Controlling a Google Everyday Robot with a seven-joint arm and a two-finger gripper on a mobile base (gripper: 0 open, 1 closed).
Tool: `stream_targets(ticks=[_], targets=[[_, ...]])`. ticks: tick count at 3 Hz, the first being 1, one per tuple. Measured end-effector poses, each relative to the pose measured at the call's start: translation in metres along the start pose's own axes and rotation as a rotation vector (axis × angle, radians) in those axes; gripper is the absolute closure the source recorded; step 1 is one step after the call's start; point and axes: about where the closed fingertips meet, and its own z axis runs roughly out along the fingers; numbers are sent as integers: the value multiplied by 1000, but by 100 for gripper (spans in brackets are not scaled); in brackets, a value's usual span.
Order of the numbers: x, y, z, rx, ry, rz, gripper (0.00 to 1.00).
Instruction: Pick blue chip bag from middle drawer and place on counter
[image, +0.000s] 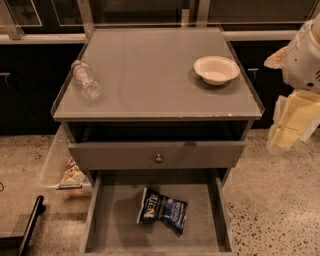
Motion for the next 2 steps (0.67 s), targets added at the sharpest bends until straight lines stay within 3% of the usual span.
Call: stream_targets(ticks=[2], targets=[[1,27,83,-52,-59,-4,0]])
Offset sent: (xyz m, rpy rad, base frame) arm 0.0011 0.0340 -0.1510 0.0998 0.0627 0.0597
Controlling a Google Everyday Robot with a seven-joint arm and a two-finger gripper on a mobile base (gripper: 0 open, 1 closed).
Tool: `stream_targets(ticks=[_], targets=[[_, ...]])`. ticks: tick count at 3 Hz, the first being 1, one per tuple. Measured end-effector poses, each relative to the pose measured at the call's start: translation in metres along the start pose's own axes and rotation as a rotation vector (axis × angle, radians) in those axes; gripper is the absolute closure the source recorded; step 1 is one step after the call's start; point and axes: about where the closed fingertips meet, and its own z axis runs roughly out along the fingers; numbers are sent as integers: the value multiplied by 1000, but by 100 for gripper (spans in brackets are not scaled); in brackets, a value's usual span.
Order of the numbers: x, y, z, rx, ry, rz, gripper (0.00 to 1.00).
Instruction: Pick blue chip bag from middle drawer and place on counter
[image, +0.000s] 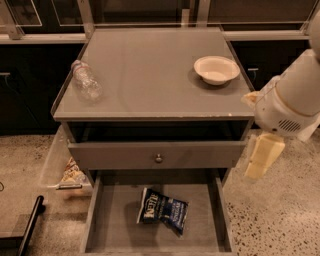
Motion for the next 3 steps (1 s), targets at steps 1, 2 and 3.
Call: stream_targets(ticks=[1,2,3], targets=[[-2,15,42,-3,-29,-29,0],[2,30,80,-24,-32,-18,0],[2,30,80,-24,-32,-18,0]])
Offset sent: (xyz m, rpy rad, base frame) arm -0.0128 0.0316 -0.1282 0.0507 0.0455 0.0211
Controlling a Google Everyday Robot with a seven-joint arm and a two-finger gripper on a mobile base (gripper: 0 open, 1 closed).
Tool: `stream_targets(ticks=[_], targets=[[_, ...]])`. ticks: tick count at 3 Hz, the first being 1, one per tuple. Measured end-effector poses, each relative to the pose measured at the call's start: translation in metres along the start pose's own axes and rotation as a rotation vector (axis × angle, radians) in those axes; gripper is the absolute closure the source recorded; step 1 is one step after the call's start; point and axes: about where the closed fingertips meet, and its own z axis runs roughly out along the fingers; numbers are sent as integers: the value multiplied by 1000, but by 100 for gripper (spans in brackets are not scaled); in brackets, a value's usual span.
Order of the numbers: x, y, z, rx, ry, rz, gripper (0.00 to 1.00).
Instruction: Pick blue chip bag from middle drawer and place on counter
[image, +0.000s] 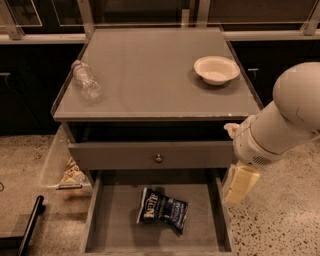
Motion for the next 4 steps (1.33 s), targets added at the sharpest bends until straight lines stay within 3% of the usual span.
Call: stream_targets(ticks=[1,2,4], targets=[[3,5,22,-15,-20,16,0],[7,9,68,-43,-66,37,0],[14,6,137,-15,-214,37,0]])
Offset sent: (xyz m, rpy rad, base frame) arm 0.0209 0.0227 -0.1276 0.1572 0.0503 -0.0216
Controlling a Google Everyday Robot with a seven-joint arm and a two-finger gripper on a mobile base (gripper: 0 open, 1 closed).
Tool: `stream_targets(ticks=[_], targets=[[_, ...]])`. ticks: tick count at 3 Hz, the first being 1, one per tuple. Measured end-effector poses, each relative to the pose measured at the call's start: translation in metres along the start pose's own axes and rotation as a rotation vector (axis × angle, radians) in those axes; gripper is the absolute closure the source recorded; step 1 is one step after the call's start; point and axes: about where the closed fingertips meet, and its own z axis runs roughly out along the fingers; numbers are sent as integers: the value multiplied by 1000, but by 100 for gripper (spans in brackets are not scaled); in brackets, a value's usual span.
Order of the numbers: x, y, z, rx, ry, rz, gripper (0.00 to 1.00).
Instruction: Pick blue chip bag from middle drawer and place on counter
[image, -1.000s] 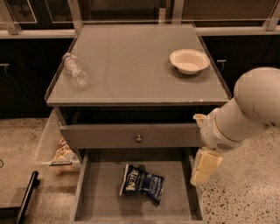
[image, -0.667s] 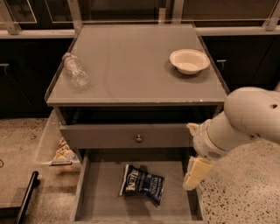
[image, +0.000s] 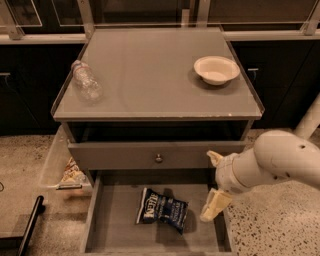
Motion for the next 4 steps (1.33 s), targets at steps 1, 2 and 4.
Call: stream_targets(ticks=[1,2,4], targets=[[10,17,29,-26,-70,-6,0],[10,17,29,-26,-70,-6,0],[19,33,125,-85,-125,21,0]])
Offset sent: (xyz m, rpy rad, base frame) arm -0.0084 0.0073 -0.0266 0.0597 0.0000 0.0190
